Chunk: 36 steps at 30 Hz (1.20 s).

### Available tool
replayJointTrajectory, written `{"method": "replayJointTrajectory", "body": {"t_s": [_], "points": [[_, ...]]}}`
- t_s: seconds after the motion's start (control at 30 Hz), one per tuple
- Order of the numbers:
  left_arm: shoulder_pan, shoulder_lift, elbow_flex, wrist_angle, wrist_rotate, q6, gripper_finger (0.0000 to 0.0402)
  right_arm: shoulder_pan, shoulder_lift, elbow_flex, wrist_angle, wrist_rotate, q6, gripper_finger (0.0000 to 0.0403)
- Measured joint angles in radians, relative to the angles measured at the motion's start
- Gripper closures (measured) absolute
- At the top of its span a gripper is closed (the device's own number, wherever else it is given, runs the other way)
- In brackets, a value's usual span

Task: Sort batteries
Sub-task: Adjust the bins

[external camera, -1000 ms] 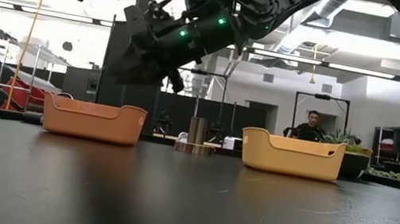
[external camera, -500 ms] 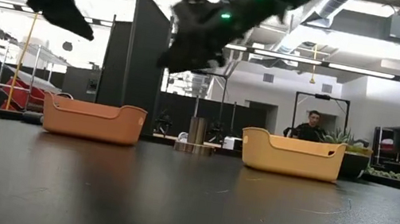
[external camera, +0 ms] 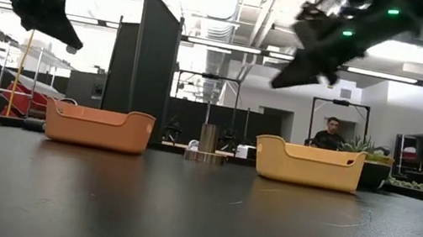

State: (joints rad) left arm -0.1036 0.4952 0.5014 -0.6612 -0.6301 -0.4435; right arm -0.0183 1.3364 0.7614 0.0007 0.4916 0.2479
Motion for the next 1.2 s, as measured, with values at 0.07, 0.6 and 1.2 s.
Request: {"method": "replayJointTrajectory", "body": {"t_s": [0.07, 0.6, 1.2], "points": [[0.000, 0.022, 0.000, -0.018, -0.008, -0.043, 0.0399, 0.016, -0.072, -0.064, -0.021, 0.018, 0.037, 0.0398], [0.013, 0.196, 0.000, -0.060, -0.055, -0.168, 0.0401, 0.111, -0.307, -0.283, -0.090, 0.002, 0.061, 0.0399], [0.088, 0.218, -0.160, -0.060, 0.050, -0.401, 0.0401, -0.164, -0.501, -0.283, -0.221, -0.146, -0.087, 0.0399]]}}
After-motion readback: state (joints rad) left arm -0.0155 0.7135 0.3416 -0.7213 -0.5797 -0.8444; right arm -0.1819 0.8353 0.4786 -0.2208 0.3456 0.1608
